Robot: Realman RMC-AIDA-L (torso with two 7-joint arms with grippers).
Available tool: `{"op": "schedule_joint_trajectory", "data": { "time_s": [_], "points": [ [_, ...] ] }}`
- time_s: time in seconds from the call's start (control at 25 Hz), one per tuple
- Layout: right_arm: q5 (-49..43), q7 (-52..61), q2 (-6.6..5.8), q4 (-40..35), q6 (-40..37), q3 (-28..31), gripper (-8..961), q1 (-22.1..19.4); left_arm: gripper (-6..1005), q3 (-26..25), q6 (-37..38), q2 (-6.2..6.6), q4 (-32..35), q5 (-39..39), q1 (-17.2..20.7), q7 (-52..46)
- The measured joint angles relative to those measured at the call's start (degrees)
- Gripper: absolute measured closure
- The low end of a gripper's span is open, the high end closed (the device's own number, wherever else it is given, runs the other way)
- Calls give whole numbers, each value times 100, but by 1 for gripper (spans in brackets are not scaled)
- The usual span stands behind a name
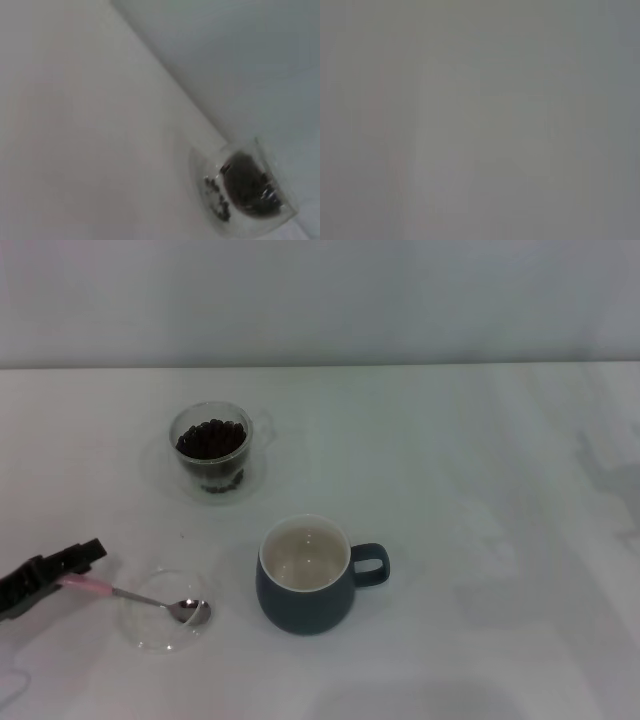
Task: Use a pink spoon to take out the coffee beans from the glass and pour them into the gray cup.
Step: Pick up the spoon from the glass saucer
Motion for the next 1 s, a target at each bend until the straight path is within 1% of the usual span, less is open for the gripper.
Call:
{"op": "schedule_joint_trajectory", "data": {
  "time_s": [0.12, 0.2, 0.32, 0.56, 0.68, 0.92, 1.0],
  "points": [
    [0, 0, 0, -8, 71, 0, 126, 61, 555, -2, -288, -29, 1, -519, 203, 372],
    [0, 0, 0, -16, 91, 0, 126, 80, 555, -4, -397, -35, 4, -717, 306, 499],
    [0, 0, 0, -24, 96, 0, 126, 102, 556, -4, -442, -53, 7, -795, 411, 544],
    [0, 0, 0, -36, 123, 0, 126, 168, 554, -4, -450, -136, 10, -834, 545, 595],
    [0, 0, -4, -42, 132, 4, 126, 193, 550, -3, -563, -183, 10, -1033, 614, 804],
    [1, 0, -14, -51, 150, 13, 126, 255, 543, -3, -921, -211, 9, -1566, 843, 1171],
    [12, 0, -18, -57, 150, 18, 126, 273, 541, -3, -940, -251, 9, -1728, 932, 1244]
  ]
}}
